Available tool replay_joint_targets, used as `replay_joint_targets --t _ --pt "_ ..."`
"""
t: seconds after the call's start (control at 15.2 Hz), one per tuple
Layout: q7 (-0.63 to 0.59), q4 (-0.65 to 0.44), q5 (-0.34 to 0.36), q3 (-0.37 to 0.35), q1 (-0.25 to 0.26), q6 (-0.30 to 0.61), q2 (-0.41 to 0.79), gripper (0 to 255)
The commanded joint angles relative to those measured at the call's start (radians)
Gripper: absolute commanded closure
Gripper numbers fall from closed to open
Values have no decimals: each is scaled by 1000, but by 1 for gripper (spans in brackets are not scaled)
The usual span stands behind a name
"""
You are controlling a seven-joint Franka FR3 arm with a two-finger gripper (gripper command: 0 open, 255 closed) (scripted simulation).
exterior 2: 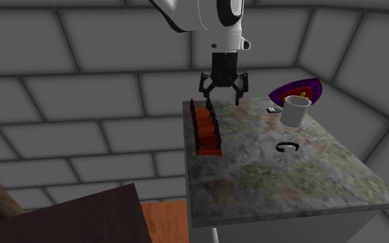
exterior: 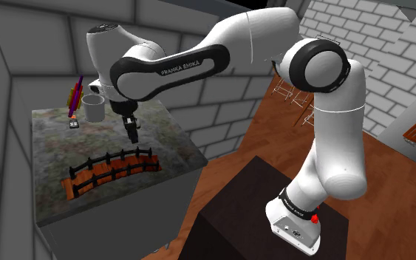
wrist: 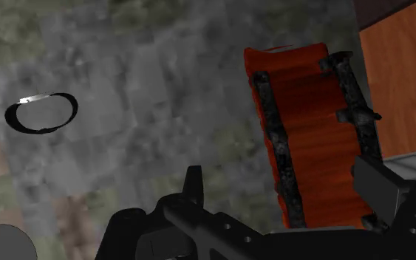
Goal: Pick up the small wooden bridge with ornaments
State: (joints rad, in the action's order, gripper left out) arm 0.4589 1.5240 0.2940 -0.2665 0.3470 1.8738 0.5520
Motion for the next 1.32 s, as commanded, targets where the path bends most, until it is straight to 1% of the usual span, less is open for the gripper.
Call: replay_joint_targets --t 0.0,0.2,0.26,0.73,0.86,0.92,1.25 --pt "22 -51 20 -10 28 -5 57 0" --pt "61 -150 50 -20 75 -24 152 0" --pt "66 -164 54 -21 82 -27 165 0" --pt "50 -141 68 -12 85 42 213 0" --pt "50 -141 68 -12 85 42 213 0" --pt "50 -139 68 -12 84 43 212 255" --pt "50 -139 68 -12 84 43 212 255"
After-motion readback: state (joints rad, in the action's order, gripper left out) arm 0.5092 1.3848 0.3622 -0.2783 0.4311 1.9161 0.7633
